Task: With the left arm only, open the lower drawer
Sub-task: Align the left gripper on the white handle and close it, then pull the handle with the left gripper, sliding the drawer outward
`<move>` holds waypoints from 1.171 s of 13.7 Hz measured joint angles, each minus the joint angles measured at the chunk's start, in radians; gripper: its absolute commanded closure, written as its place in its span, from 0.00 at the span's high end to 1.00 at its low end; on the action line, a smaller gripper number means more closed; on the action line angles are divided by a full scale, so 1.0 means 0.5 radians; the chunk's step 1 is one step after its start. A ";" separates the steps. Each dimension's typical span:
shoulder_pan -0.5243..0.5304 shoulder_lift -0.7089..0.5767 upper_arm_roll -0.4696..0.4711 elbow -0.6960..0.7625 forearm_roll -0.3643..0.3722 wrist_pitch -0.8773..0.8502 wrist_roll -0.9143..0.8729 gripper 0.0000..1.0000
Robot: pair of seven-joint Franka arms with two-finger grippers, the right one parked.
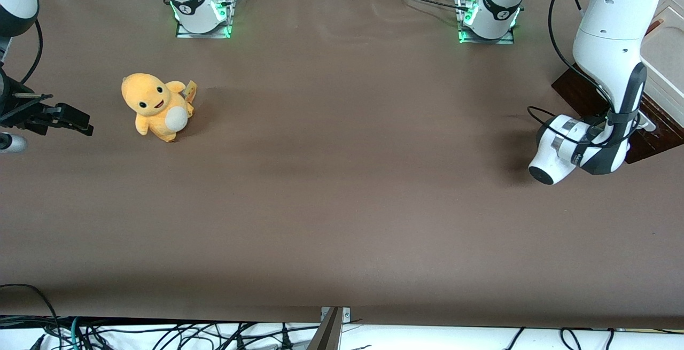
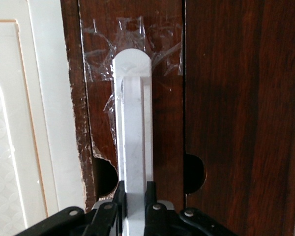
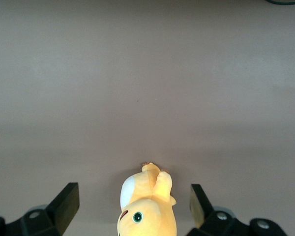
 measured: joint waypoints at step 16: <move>-0.273 -0.002 -0.020 0.067 -0.016 -0.040 -0.010 0.08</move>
